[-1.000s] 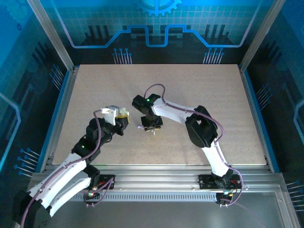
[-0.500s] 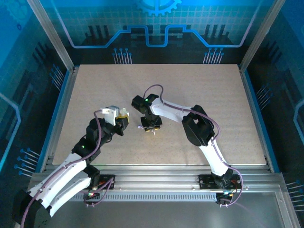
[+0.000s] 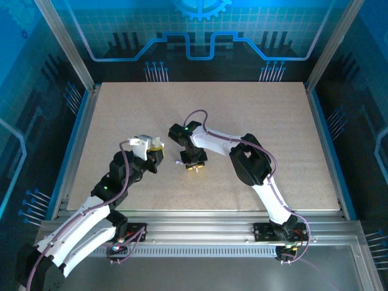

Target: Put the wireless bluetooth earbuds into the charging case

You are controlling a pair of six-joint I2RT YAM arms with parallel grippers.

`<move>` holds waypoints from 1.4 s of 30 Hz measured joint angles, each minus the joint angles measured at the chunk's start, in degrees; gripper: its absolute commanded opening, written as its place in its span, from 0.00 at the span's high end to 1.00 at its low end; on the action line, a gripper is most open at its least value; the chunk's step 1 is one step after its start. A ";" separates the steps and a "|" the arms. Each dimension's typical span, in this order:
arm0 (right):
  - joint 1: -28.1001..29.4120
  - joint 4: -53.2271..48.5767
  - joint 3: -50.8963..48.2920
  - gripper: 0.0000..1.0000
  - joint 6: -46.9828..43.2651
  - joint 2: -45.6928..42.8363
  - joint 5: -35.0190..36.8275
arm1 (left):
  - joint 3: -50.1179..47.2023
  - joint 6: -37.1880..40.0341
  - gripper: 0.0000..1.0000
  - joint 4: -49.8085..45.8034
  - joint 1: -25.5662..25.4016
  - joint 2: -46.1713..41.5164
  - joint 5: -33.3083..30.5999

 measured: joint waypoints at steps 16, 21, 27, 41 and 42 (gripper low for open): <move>-0.61 0.20 0.02 0.80 -0.44 0.39 -1.44 | 0.00 0.00 0.77 0.00 0.04 0.00 0.00; -0.61 0.17 0.02 0.81 -0.42 0.37 -1.38 | 0.00 -0.02 0.77 0.04 0.04 0.26 0.04; -0.61 0.63 -1.20 0.81 -0.31 -0.94 -0.04 | -0.98 -0.26 0.78 1.46 0.04 2.51 1.42; -1.81 0.68 -2.64 0.81 1.14 -15.19 3.26 | -6.56 -3.28 0.80 14.88 -1.25 10.67 5.86; -1.90 0.68 -2.64 0.80 1.14 -15.96 3.41 | -6.62 -3.26 0.80 16.13 -1.60 11.54 5.92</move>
